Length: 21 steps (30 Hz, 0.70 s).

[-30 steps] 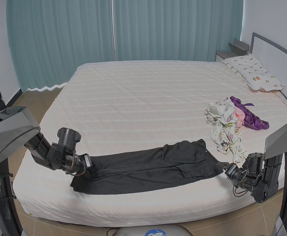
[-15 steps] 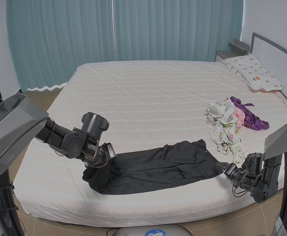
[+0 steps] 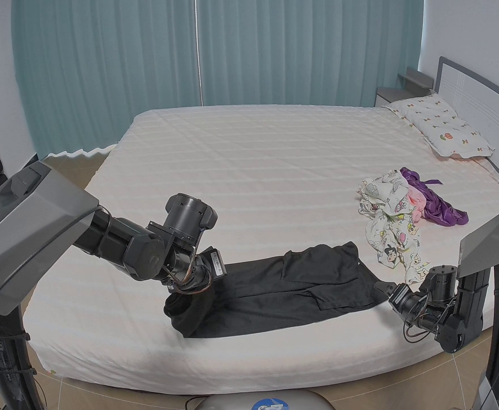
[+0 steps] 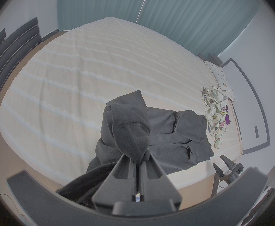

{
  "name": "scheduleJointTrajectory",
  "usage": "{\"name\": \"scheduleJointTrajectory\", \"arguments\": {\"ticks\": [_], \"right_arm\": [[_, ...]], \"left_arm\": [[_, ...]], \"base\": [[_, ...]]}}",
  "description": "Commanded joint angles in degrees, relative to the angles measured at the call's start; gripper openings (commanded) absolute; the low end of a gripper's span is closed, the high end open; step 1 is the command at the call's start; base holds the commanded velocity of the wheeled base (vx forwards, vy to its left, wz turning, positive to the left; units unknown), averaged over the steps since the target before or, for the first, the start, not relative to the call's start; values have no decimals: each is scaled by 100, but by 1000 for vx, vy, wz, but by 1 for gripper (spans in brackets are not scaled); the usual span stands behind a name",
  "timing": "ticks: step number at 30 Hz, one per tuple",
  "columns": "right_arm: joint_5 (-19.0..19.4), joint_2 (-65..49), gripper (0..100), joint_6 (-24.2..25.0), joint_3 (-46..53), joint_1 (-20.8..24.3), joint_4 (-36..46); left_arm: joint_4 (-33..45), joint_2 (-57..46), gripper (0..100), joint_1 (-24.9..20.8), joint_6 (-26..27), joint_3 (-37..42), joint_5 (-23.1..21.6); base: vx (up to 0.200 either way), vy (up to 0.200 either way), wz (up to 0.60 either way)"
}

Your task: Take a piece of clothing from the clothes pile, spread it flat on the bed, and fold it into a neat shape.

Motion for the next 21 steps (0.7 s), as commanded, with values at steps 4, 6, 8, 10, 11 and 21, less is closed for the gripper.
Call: {"name": "scheduleJointTrajectory", "arguments": {"ticks": [4, 6, 8, 10, 11, 21], "right_arm": [[4, 17, 100, 0, 1, 3, -96], [4, 17, 100, 0, 1, 3, -96], [4, 17, 100, 0, 1, 3, -96], [4, 17, 100, 0, 1, 3, -96], [4, 17, 100, 0, 1, 3, -87], [4, 17, 100, 0, 1, 3, -96]], "left_arm": [[-6, 56, 0, -5, -2, 40, 11], [-6, 74, 0, -14, 7, 40, 11], [-6, 109, 0, -5, 7, 31, 11], [-6, 135, 0, -5, -2, 31, 20], [-6, 135, 0, -5, -2, 31, 20], [-6, 135, 0, 3, -2, 40, 28]], "base": [[0, 0, 0], [0, 0, 0], [0, 0, 0], [0, 0, 0], [0, 0, 0], [-200, 0, 0]]}}
